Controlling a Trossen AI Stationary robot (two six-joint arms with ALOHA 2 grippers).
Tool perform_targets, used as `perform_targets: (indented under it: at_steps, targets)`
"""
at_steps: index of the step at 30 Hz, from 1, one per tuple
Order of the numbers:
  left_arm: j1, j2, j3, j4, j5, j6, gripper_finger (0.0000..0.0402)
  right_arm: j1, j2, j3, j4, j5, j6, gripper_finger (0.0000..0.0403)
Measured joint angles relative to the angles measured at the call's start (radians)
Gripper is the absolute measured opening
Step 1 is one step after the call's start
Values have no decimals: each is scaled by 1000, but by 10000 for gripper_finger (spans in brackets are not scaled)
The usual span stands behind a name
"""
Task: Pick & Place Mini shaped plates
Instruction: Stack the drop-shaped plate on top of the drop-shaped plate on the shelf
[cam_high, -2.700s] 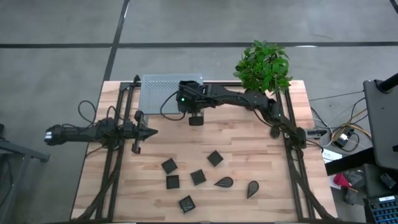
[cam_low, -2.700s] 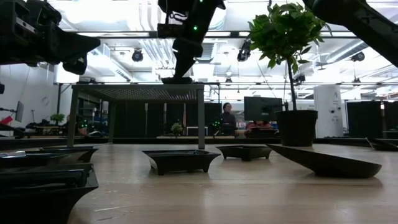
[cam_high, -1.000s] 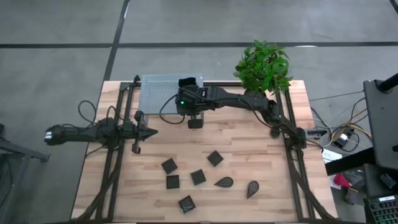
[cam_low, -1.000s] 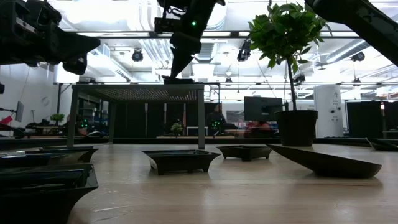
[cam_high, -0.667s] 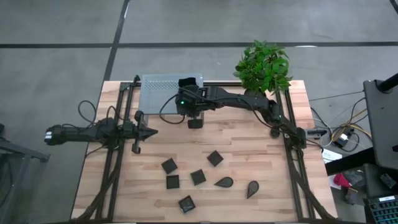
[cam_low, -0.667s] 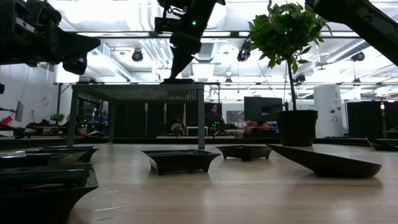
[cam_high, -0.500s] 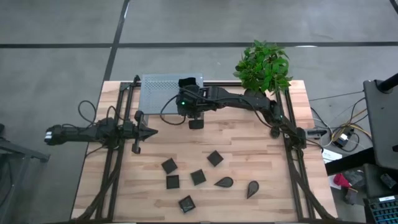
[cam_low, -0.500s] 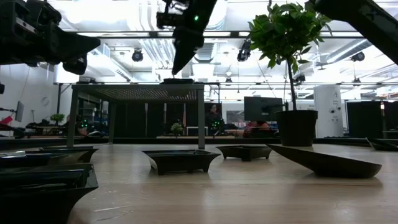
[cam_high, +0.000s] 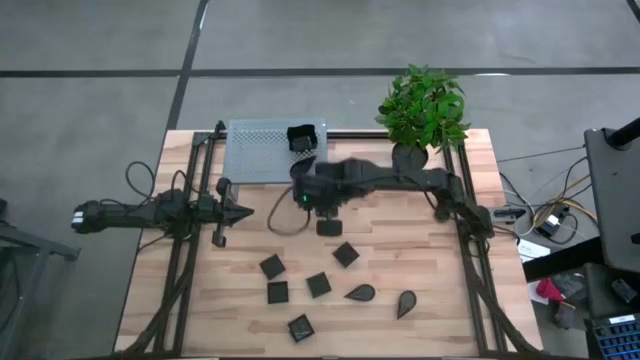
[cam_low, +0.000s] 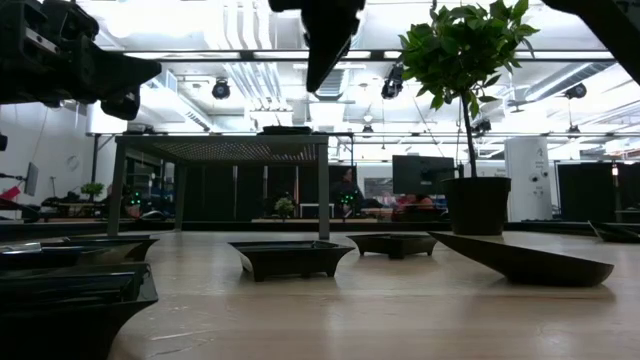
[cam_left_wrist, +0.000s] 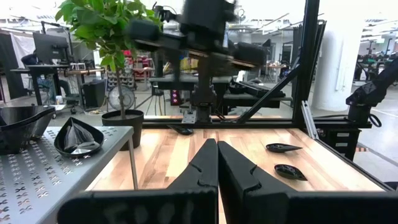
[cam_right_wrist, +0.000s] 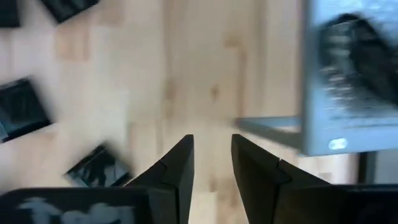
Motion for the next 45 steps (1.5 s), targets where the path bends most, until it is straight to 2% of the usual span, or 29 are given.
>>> perform_targets:
  at_steps: [7, 17, 27, 40, 45]
  targets:
    - [0, 0, 0, 0, 0, 0, 0, 132, 1, -30, -26, -7, 126, 91]
    - [0, 0, 0, 0, 0, 0, 0, 321, 1, -133, -22, 4, 508, 77]
    - [0, 0, 0, 0, 0, 0, 0, 448, 2, -222, -19, 1, 818, 68]
    - [0, 0, 0, 0, 0, 0, 0, 590, 2, -415, 48, -128, 1042, 61]
    - [0, 0, 0, 0, 0, 0, 0, 624, 2, -489, 48, -180, 1222, 66]
